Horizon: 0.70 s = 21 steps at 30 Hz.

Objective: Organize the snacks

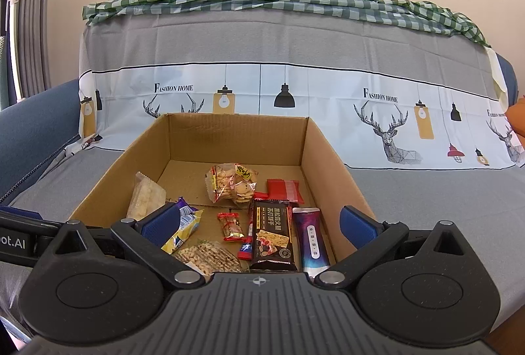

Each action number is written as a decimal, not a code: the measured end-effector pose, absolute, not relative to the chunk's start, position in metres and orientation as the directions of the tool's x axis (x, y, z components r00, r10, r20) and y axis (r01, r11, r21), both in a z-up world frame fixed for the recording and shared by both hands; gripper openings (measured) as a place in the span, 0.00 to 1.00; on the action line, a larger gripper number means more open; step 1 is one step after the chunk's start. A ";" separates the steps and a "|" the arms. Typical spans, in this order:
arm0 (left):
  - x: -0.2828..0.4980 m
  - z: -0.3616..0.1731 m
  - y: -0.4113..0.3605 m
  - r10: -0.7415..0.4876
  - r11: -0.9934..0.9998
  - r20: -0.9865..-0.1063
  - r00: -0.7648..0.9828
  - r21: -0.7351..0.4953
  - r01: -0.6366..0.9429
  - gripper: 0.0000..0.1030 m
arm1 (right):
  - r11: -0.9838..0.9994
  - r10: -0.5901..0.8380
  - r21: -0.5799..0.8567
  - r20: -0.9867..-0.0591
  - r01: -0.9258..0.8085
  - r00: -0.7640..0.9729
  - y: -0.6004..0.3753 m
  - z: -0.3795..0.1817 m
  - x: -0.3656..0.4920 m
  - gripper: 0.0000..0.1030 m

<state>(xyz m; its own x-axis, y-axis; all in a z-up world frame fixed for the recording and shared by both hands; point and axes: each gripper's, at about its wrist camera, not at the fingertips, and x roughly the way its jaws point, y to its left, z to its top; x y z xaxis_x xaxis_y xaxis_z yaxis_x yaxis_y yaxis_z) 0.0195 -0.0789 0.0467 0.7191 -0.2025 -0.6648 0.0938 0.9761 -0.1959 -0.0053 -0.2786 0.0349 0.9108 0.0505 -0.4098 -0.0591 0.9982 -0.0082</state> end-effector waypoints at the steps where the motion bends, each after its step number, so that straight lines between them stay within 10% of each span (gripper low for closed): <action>1: 0.019 0.047 -0.079 -0.204 0.976 -0.664 0.719 -0.197 0.095 0.99 | 0.998 0.051 -0.008 -0.409 -0.059 0.911 -0.279 0.035 -0.005 0.99; 21: 0.018 0.046 -0.081 -0.221 0.974 -0.652 0.725 -0.183 0.132 0.99 | 0.998 0.054 -0.002 -0.411 -0.061 0.910 -0.281 0.035 -0.004 0.99</action>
<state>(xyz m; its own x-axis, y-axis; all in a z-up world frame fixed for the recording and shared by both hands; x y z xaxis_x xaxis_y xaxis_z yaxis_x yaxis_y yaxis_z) 0.0184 -0.0811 0.0463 0.7251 -0.2209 -0.6523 0.1321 0.9742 -0.1830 -0.0040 -0.2805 0.0345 0.9098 0.0543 -0.4115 -0.0605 0.9982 -0.0022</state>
